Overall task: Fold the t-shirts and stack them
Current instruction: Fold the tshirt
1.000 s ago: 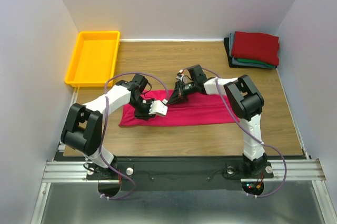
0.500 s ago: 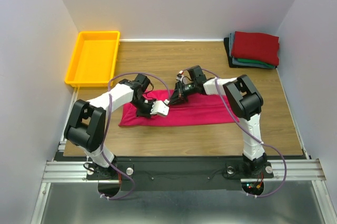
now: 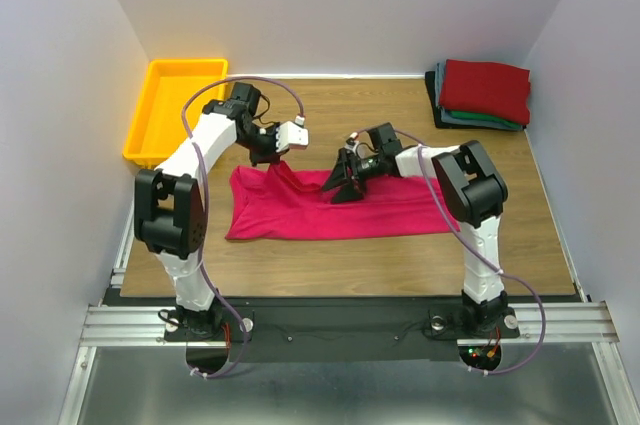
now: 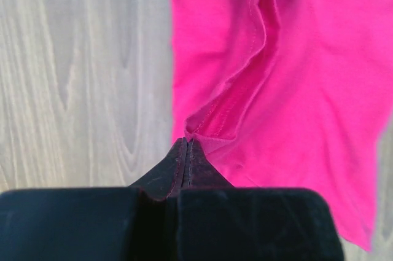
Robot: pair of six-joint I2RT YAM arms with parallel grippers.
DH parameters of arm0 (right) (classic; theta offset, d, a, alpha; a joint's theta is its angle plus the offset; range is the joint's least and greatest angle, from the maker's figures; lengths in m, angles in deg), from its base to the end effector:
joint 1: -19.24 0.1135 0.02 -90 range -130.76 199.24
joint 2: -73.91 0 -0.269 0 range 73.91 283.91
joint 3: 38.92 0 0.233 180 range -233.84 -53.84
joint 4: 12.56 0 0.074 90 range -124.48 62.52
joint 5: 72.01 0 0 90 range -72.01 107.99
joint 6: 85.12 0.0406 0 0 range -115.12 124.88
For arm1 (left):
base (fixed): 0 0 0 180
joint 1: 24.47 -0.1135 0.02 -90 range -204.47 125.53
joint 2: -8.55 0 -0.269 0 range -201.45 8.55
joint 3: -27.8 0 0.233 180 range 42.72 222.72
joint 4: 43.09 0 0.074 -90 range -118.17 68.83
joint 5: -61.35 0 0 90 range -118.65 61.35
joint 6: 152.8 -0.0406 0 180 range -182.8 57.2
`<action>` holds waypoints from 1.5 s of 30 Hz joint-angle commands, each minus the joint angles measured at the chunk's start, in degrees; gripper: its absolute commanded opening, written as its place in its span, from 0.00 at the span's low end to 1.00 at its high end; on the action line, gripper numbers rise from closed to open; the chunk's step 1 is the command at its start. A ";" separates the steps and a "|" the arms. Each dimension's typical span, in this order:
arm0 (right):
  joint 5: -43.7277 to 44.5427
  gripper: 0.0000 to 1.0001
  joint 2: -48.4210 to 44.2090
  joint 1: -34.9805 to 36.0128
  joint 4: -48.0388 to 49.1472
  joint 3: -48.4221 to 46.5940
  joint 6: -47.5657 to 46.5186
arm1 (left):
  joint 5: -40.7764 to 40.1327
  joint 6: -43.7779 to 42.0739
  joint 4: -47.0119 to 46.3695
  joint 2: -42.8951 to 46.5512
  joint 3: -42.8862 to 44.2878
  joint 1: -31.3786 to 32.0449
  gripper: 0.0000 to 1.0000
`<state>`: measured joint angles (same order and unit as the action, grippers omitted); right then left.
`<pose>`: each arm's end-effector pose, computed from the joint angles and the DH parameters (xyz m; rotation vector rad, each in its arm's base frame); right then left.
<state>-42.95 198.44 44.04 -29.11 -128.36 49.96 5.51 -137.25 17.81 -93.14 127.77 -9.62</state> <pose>0.3676 0.2089 0.1277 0.0633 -2.5418 -1.6976 0.3391 -0.1135 0.2744 1.8292 1.5940 -0.3522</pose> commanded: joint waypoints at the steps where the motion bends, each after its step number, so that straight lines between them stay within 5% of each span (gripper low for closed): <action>1: -3.03 0.71 -6.05 -0.89 -5.29 -0.98 -5.78 | 1.27 4.57 -1.59 -3.77 3.97 0.44 0.00; 12: 0.03 0.70 -11.24 -4.40 -20.24 -3.08 -21.68 | -2.51 10.12 -9.50 -10.72 8.28 0.62 0.00; 18: 2.50 0.67 -13.35 -6.86 -24.29 -3.61 -25.48 | -1.81 10.47 -9.15 -6.43 6.88 1.14 0.00; 26: 4.17 0.67 -14.75 -11.87 -31.58 -5.80 -31.80 | -2.24 1.08 -1.78 4.20 -5.75 5.01 0.00; 35: 10.31 0.66 -14.14 -18.02 -44.41 -12.92 -44.37 | -3.21 1.59 -3.61 7.39 -18.16 10.81 0.00; 41: 21.12 0.61 -13.79 -21.37 -48.82 -17.15 -51.14 | -6.37 6.94 -6.68 6.59 -21.33 11.52 0.40; 45: 26.83 0.54 -12.65 -23.30 -49.96 -19.17 -54.39 | -4.72 9.32 -7.22 11.06 -21.78 10.99 0.48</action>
<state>-23.79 186.77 22.05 -75.71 -144.50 1.17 -0.53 -131.39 11.12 -86.73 106.16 1.75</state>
